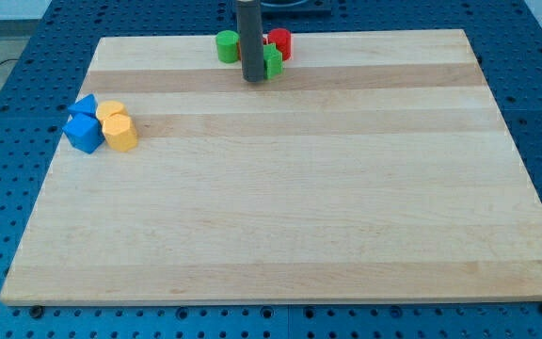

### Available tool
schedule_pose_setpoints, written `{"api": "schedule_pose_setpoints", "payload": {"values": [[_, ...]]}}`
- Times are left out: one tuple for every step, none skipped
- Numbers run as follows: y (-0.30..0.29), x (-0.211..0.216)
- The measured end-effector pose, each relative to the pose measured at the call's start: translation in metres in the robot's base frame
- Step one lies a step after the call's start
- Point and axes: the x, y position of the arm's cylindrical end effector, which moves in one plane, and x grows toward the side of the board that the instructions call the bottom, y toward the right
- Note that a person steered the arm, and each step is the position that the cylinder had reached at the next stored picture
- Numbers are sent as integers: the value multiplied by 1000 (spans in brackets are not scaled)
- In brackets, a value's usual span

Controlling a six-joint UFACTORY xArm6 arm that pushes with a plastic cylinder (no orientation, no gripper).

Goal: Push yellow pentagon slightly upwards

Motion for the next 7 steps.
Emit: {"api": "schedule_pose_setpoints", "payload": {"values": [[-1, 0], [-4, 7], [-9, 44], [-35, 23], [-98, -27], [-215, -34], [-257, -21]]}}
